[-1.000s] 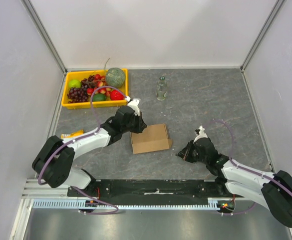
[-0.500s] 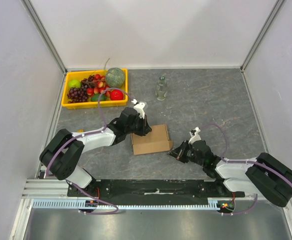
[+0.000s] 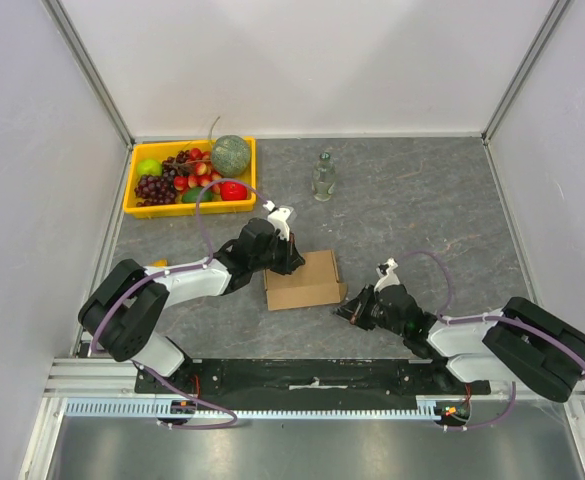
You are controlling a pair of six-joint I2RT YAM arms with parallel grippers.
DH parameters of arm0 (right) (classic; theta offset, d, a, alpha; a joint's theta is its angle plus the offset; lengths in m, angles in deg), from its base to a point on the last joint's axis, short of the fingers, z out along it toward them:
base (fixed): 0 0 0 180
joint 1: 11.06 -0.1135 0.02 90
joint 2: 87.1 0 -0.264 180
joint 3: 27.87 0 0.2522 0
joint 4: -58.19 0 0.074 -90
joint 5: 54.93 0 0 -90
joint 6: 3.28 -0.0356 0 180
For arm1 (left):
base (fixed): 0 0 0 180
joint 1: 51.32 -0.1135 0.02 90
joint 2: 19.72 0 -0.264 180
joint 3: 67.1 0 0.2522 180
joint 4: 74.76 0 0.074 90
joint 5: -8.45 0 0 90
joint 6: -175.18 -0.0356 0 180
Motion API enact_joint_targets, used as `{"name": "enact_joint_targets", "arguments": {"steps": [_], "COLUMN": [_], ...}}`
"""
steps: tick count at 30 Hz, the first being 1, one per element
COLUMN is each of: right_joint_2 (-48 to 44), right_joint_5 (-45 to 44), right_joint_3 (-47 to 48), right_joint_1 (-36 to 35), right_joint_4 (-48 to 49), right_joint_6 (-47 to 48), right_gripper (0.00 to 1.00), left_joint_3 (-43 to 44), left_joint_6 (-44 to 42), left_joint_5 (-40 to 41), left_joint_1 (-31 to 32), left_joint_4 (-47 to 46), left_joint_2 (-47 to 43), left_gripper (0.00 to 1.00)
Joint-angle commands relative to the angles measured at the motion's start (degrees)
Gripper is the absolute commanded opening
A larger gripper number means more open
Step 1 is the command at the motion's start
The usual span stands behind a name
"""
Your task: Fold the paper box
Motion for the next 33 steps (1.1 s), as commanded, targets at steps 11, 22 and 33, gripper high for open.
{"name": "enact_joint_targets", "arguments": {"steps": [11,22,33], "right_joint_2": [3.5,29.9,27.0], "right_joint_5": [-14.7,-12.5,-15.1], "right_joint_3": [-6.9,-9.9,-12.8], "right_joint_1": [-2.3,-5.3,-7.9], "right_joint_4": [6.9,49.2,59.3], "right_joint_6": [-5.6,-10.2,-8.7], "right_gripper": [0.00,0.00,0.00], "left_joint_3": [-0.8,-0.6,-1.0], "left_joint_6": [-1.4,-1.4,-1.8], "left_joint_5": [-0.4,-0.5,-0.3], "left_joint_1": [0.4,0.5,0.4], "left_joint_4": [0.9,1.0,1.1], "left_joint_2": [0.1,0.6,1.0], "left_gripper": [0.02,0.02,0.02]}}
